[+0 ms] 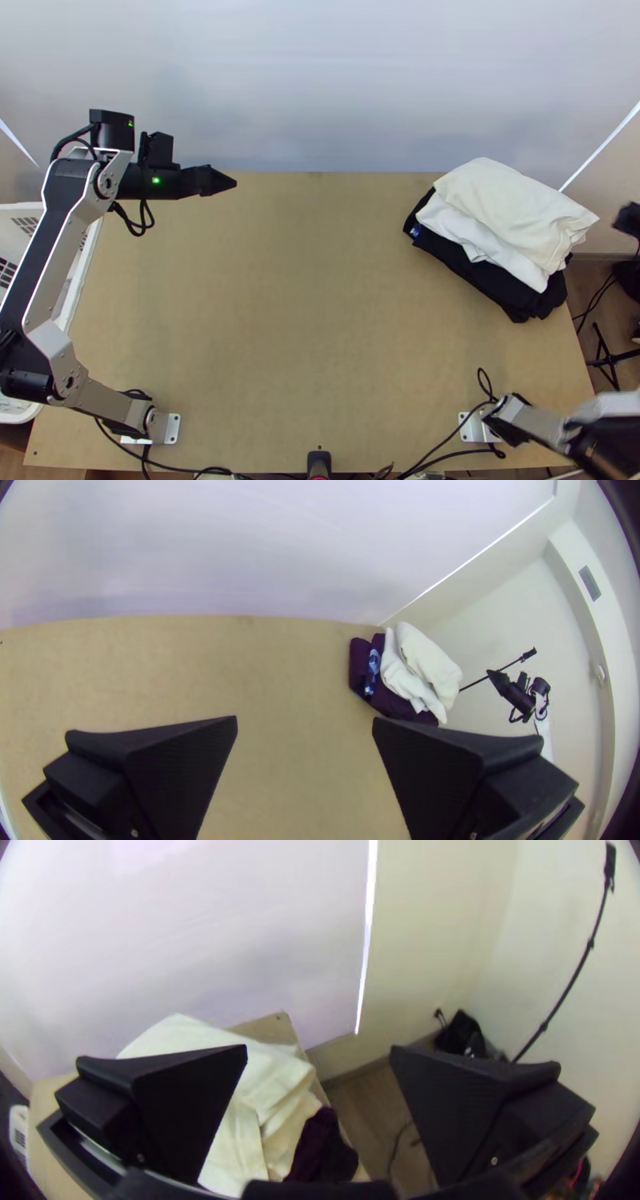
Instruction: Fold the t-shirt
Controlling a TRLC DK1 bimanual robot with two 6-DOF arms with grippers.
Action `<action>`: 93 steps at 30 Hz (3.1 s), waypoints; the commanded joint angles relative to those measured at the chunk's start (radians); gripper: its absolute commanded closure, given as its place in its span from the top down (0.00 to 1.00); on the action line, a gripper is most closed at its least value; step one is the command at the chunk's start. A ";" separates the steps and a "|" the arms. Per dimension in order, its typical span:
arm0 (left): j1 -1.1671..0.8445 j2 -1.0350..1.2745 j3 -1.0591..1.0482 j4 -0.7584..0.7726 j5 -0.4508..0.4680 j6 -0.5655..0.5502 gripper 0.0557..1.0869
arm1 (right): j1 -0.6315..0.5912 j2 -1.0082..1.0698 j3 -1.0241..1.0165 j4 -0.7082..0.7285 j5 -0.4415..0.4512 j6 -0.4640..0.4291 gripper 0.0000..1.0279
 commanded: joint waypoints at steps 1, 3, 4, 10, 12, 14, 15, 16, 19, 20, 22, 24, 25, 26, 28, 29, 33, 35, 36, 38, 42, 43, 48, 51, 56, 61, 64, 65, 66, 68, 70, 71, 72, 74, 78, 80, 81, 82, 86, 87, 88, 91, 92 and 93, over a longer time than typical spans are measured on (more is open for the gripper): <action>0.012 0.015 0.046 0.013 -0.014 -0.042 0.96 | 0.354 -0.158 -0.290 0.518 0.231 -0.095 0.96; 0.023 0.015 0.049 0.013 -0.024 -0.047 0.96 | 0.449 -0.135 -0.336 0.603 0.277 -0.057 0.96; 0.037 0.015 0.051 0.013 -0.025 -0.045 0.96 | 0.485 -0.116 -0.354 0.644 0.299 -0.025 0.96; 0.097 -0.003 0.071 -0.004 -0.027 -0.053 0.96 | 0.512 0.063 -0.528 0.960 0.368 0.052 0.96; 0.121 -0.018 0.072 -0.014 -0.027 -0.053 0.96 | 0.477 0.119 -0.580 1.049 0.369 0.055 0.96; 0.147 -0.035 0.071 -0.035 -0.027 -0.048 0.96 | 0.446 0.155 -0.615 1.057 0.371 0.055 0.96; 0.158 -0.041 0.068 -0.046 -0.027 -0.045 0.96 | 0.431 0.169 -0.638 1.078 0.369 0.055 0.96; 0.167 -0.046 0.066 -0.057 -0.027 -0.044 0.96 | 0.422 0.185 -0.664 1.112 0.369 0.054 0.96; 0.178 -0.069 0.018 -0.063 -0.028 -0.030 0.96 | 0.399 0.203 -0.724 1.152 0.369 0.057 0.96; 0.177 -0.077 -0.008 -0.061 -0.036 -0.015 0.96 | 0.394 0.211 -0.739 1.169 0.369 0.057 0.96; 0.167 -0.084 -0.055 -0.034 -0.119 -0.005 0.96 | 0.383 0.243 -0.756 1.196 0.371 0.055 0.96; 0.161 -0.084 -0.087 -0.006 -0.189 -0.010 0.96 | 0.371 0.280 -0.756 1.198 0.371 0.049 0.96; 0.161 -0.083 -0.098 0.011 -0.212 -0.019 0.96 | 0.370 0.292 -0.756 1.198 0.371 0.031 0.96; 0.161 -0.083 -0.106 0.023 -0.228 -0.030 0.96 | 0.368 0.293 -0.758 1.198 0.371 0.003 0.96; 0.158 -0.084 -0.113 0.037 -0.277 -0.039 0.96 | 0.373 0.247 -0.755 1.196 0.369 -0.031 0.96; 0.155 -0.091 -0.118 0.043 -0.307 -0.039 0.96 | 0.377 0.201 -0.747 1.188 0.369 -0.041 0.96; 0.150 -0.140 -0.163 0.085 -0.355 -0.039 0.96 | 0.419 0.005 -0.615 1.015 0.369 -0.046 0.96; 0.160 -0.164 -0.179 0.103 -0.370 -0.047 0.96 | 0.443 -0.066 -0.531 0.925 0.369 -0.041 0.96; 0.166 -0.178 -0.192 0.117 -0.384 -0.047 0.96 | 0.452 -0.099 -0.509 0.920 0.369 -0.041 0.96; 0.175 -0.221 -0.235 0.181 -0.441 -0.045 0.96 | 0.472 -0.170 -0.503 0.971 0.371 -0.045 0.96; 0.175 -0.318 -0.328 0.327 -0.587 -0.047 0.95 | 0.498 -0.274 -0.501 1.077 0.371 -0.028 0.96; 0.175 -0.342 -0.351 0.353 -0.622 -0.054 0.95 | 0.515 -0.288 -0.495 1.078 0.371 -0.028 0.96; 0.158 -0.546 -0.580 0.585 -0.754 -0.053 0.95 | 0.534 -0.394 -0.540 1.093 0.359 0.077 0.96; 0.157 -0.687 -0.747 0.732 -0.789 -0.048 0.95 | 0.561 -0.469 -0.601 1.175 0.348 0.123 0.96; 0.144 -0.882 -0.945 0.861 -0.938 -0.042 0.95 | 0.661 -0.604 -0.784 1.302 0.287 0.123 0.96; 0.085 -1.092 -1.157 1.066 -1.034 0.133 0.95 | 0.761 -0.745 -0.954 1.339 0.279 0.127 0.96; 0.081 -1.229 -1.272 1.114 -1.041 0.174 0.95 | 0.810 -0.854 -1.052 1.342 0.279 0.135 0.96; 0.069 -1.281 -1.315 1.126 -1.039 0.193 0.95 | 0.828 -0.894 -1.084 1.345 0.280 0.136 0.96; 0.054 -1.328 -1.361 1.140 -1.041 0.209 0.95 | 0.847 -0.946 -1.121 1.343 0.279 0.138 0.96; 0.042 -1.427 -1.437 1.148 -1.041 0.237 0.95 | 0.863 -1.040 -1.193 1.343 0.280 0.127 0.96; 0.034 -1.525 -1.503 1.155 -1.030 0.263 0.95 | 0.876 -1.136 -1.265 1.334 0.279 0.098 0.96; 0.025 -1.569 -1.529 1.152 -1.024 0.277 0.95 | 0.886 -1.184 -1.299 1.334 0.279 0.078 0.96; 0.011 -1.614 -1.554 1.143 -1.015 0.278 0.95 | 0.900 -1.230 -1.330 1.333 0.279 0.067 0.96; 0.002 -1.621 -1.578 1.106 -1.013 0.277 0.95 | 0.911 -1.285 -1.387 1.327 0.279 0.058 0.96; 0.019 -1.621 -1.657 1.102 -1.015 0.259 0.95 | 0.913 -1.284 -1.428 1.297 0.279 0.075 0.96; 0.031 -1.621 -1.697 1.065 -1.013 0.231 0.95 | 0.934 -1.284 -1.434 1.199 0.279 0.110 0.96; 0.035 -1.621 -1.716 1.028 -1.013 0.217 0.95 | 0.942 -1.284 -1.434 1.156 0.279 0.130 0.96; 0.039 -1.620 -1.730 1.014 -1.015 0.203 0.95 | 0.948 -1.284 -1.434 1.113 0.279 0.163 0.96; 0.072 -1.603 -1.772 0.957 -1.007 0.128 0.95 | 0.943 -1.284 -1.434 0.899 0.280 0.264 0.96; 0.078 -1.571 -1.772 0.957 -1.007 0.107 0.95 | 0.939 -1.284 -1.434 0.843 0.279 0.290 0.96; 0.086 -1.533 -1.772 0.961 -1.007 0.090 0.95 | 0.939 -1.284 -1.434 0.796 0.280 0.298 0.96; 0.092 -1.510 -1.772 0.959 -1.007 0.078 0.95 | 0.937 -1.282 -1.433 0.698 0.280 0.299 0.96; 0.094 -1.513 -1.772 0.959 -1.007 0.093 0.95 | 0.942 -1.282 -1.431 0.682 0.282 0.299 0.96; 0.094 -1.523 -1.772 0.961 -1.008 0.125 0.95 | 0.943 -1.282 -1.431 0.682 0.282 0.298 0.96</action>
